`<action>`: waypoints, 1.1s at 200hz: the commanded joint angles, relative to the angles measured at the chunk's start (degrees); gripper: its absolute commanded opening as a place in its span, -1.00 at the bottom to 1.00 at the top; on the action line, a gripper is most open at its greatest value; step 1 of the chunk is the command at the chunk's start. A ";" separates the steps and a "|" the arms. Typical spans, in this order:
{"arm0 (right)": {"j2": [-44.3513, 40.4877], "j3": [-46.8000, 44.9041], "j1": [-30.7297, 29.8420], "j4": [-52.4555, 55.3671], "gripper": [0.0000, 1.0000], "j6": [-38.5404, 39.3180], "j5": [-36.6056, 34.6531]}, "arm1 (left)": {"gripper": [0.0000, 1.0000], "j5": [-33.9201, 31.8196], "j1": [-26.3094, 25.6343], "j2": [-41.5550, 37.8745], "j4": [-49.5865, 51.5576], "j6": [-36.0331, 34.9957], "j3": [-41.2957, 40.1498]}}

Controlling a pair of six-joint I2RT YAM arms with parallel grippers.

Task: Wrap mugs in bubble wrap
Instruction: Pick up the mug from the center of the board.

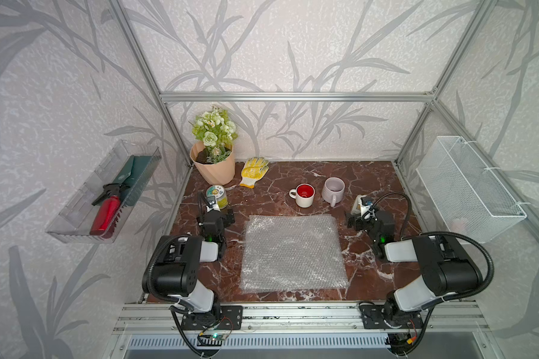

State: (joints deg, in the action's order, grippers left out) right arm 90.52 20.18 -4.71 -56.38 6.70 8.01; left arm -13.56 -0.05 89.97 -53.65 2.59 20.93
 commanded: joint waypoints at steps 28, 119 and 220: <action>0.36 -0.15 -0.12 -2.33 0.98 0.16 0.26 | 0.98 0.01 -0.12 0.07 -1.13 -0.30 0.53; 0.27 1.35 -0.04 0.54 0.98 -2.04 -4.85 | 0.98 0.03 -0.07 0.07 -1.15 -0.26 0.51; -5.42 -2.16 -0.12 -1.31 0.98 -1.86 -4.61 | 0.98 -6.68 -3.80 -6.00 -3.77 -2.62 -3.06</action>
State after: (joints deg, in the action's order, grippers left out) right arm 89.86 19.64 -4.71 -56.45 5.39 3.97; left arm -15.33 -0.97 88.99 -58.02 2.42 17.78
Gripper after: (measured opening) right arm 0.992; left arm 0.992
